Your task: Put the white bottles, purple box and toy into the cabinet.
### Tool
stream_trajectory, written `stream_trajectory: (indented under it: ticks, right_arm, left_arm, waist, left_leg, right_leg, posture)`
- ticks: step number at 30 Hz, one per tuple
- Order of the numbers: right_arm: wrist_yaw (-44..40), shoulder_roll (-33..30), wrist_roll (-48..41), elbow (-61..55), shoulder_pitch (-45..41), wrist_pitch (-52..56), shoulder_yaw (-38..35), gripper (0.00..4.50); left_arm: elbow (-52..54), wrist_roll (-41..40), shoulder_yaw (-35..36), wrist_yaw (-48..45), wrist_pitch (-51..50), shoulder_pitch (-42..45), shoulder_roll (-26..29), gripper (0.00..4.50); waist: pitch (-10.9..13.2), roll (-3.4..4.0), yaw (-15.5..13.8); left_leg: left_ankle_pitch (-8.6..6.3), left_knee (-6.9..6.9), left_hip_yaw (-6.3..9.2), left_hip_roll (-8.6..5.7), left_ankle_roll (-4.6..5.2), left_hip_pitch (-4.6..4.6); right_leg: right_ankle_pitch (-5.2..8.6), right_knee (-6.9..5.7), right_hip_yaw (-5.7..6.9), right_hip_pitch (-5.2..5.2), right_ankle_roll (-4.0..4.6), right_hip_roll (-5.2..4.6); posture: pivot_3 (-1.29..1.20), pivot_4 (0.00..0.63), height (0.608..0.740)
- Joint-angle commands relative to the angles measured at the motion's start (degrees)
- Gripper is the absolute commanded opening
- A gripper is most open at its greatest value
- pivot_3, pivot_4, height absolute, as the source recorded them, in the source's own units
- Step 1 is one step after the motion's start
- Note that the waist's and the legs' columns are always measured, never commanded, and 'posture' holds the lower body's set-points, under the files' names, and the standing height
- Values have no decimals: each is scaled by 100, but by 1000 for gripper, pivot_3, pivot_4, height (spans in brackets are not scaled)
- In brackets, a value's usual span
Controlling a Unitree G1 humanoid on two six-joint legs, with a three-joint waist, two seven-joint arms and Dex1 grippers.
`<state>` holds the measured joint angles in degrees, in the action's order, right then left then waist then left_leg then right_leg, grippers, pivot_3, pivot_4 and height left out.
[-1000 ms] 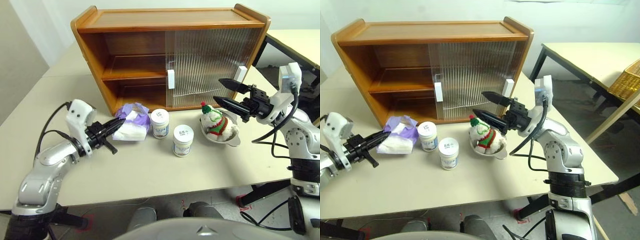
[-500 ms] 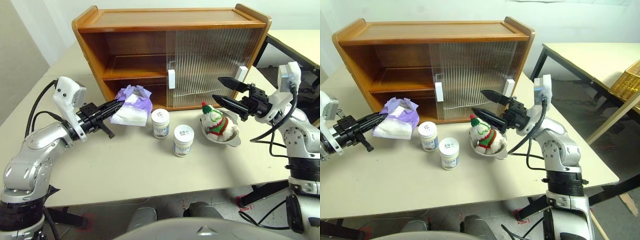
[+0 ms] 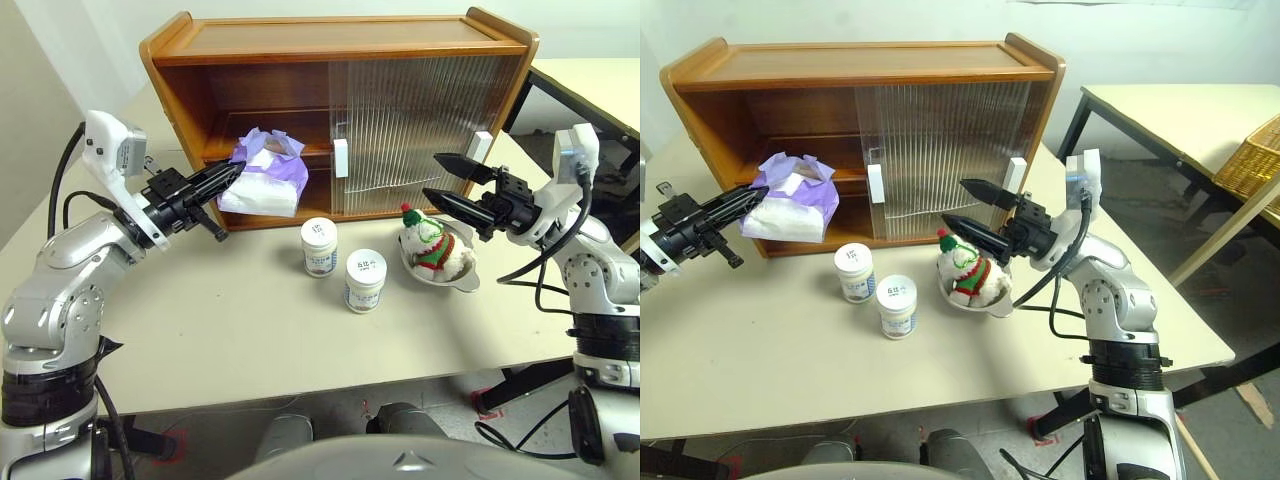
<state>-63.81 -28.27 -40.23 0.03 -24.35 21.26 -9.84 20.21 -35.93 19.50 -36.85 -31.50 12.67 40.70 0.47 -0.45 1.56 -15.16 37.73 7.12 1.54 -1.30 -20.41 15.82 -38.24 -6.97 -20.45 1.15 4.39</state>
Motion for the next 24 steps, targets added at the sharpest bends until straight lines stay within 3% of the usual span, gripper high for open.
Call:
stream_trajectory:
  ticks: [1, 12, 24]
  right_arm:
    - [-12, 4, 54, 15, -77, -50, 62, 4500]
    - [29, -18, 57, -34, -23, -45, 31, 4500]
    - [46, -9, 78, -10, 17, -64, 41, 4500]
  left_arm:
    - [-460, 143, 106, -96, 356, 176, -17, 22]
    - [-1319, 291, -50, -566, 1093, 473, -123, 22]
    - [-1353, 24, -49, -736, 986, 955, -170, 22]
  waist:
    - [0, 0, -2]
    - [0, 0, -4]
    - [0, 0, 8]
  left_leg:
    - [0, 0, 0, 0, 0, 0]
    - [3, 4, 1, 0, 5, -1]
    - [6, 4, -2, 0, 8, -6]
  right_leg:
    - [0, 0, 0, 0, 0, 0]
    - [3, 0, 0, 1, -21, -2]
    - [11, 2, 1, 0, -45, -1]
  posture:
    - [-37, 0, 740]
    - [-52, 0, 740]
    - [-55, 0, 740]
